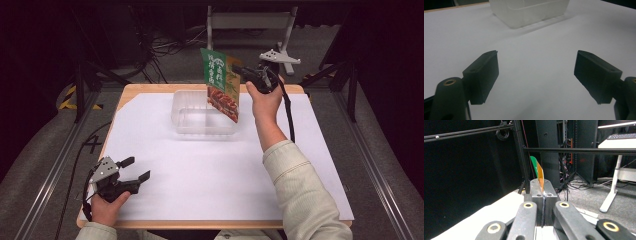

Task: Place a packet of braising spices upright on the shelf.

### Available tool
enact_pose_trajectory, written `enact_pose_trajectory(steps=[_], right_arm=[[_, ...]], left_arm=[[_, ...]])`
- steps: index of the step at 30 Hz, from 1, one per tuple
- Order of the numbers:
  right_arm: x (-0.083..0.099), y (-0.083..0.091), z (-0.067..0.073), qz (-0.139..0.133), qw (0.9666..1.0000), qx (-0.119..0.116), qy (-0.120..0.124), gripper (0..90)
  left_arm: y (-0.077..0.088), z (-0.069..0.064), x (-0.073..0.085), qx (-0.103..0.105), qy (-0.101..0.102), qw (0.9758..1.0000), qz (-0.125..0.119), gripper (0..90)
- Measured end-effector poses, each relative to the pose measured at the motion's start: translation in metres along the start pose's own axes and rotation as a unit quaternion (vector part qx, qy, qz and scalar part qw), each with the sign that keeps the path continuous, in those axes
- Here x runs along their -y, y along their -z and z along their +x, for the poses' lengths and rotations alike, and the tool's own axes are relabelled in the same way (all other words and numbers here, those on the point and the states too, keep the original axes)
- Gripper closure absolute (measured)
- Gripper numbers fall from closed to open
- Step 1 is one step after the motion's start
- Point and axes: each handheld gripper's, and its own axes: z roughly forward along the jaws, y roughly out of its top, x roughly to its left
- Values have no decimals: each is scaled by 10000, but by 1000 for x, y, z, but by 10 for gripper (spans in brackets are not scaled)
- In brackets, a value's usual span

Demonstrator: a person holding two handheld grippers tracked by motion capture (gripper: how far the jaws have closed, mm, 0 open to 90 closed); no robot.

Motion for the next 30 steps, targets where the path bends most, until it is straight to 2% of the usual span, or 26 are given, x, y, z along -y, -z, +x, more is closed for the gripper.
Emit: enact_pose_trajectory(steps=[13,21,27,30], right_arm=[[16,-2,-2,2,10000,-26,-47,900],[30,-1,-3,97,9999,-5,-69,900],[36,4,-2,202,9998,22,23,896],[37,7,0,253,9996,46,90,891]], left_arm=[[-3,0,-1,40,-25,10000,34,205],[-4,0,-1,63,-18,10000,38,204],[-6,0,-1,90,-2,9999,69,204],[-7,0,-1,98,-55,9999,91,204]])
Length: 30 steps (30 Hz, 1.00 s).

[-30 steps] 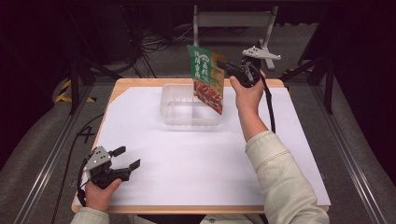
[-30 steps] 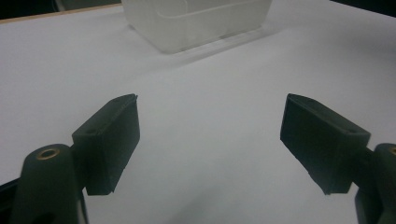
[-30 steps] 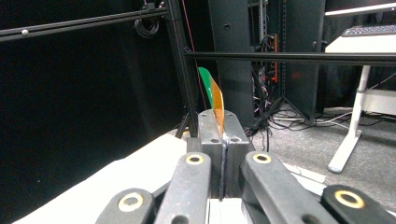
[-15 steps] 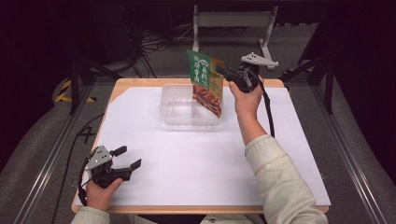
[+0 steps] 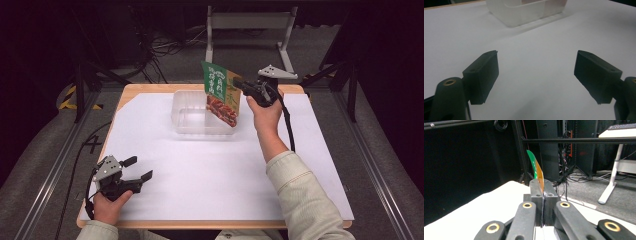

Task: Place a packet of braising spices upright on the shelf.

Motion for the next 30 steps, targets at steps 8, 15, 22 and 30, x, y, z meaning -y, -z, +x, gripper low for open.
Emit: enact_pose_trajectory(steps=[8,15,22,30], right_arm=[[6,9,-3,89,9999,97,-47,868],[14,15,-5,239,9995,190,-25,845],[13,17,-3,264,9994,231,31,803],[11,20,-2,217,9997,121,67,600]], left_arm=[[0,0,0,6,25,10000,9,204],[-2,1,0,7,17,10000,42,203],[-3,1,0,6,28,10000,46,203],[-4,1,-1,35,11,10000,44,203]])
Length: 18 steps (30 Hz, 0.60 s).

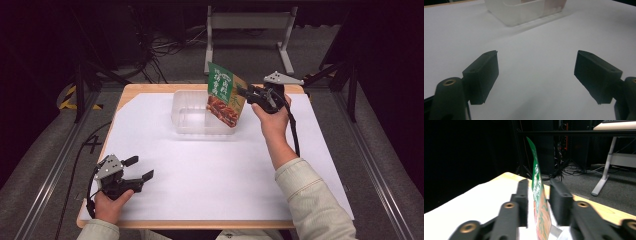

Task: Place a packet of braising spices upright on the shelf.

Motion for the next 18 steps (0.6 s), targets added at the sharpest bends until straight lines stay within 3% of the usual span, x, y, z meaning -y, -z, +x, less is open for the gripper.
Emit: enact_pose_trajectory(steps=[8,18], right_arm=[[-7,12,5,25,9998,-186,98,369],[-11,47,10,-1,9986,-431,314,237]], left_arm=[[-4,0,-2,32,-21,10000,9,202],[-11,0,-7,123,-84,9999,-27,202]])
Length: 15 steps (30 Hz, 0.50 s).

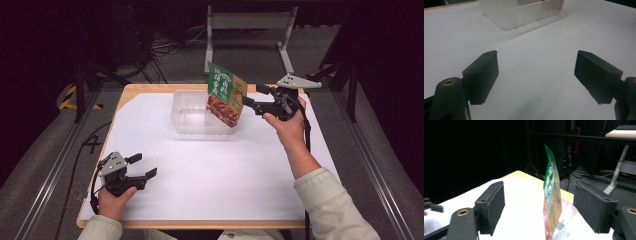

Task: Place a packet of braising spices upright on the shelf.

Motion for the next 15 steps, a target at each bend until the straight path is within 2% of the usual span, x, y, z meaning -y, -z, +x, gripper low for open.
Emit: enact_pose_trajectory(steps=[6,8,12,15], right_arm=[[5,26,3,-4,9995,-318,82,225],[7,34,5,46,9994,-277,212,225],[10,48,8,60,9990,-313,301,220],[14,58,9,66,9985,-416,349,210]], left_arm=[[1,4,-3,-29,64,9999,-104,195],[1,5,-3,-46,40,9999,-101,195],[0,3,-4,-30,21,10000,-91,195],[0,3,-4,-55,21,10000,-60,195]])
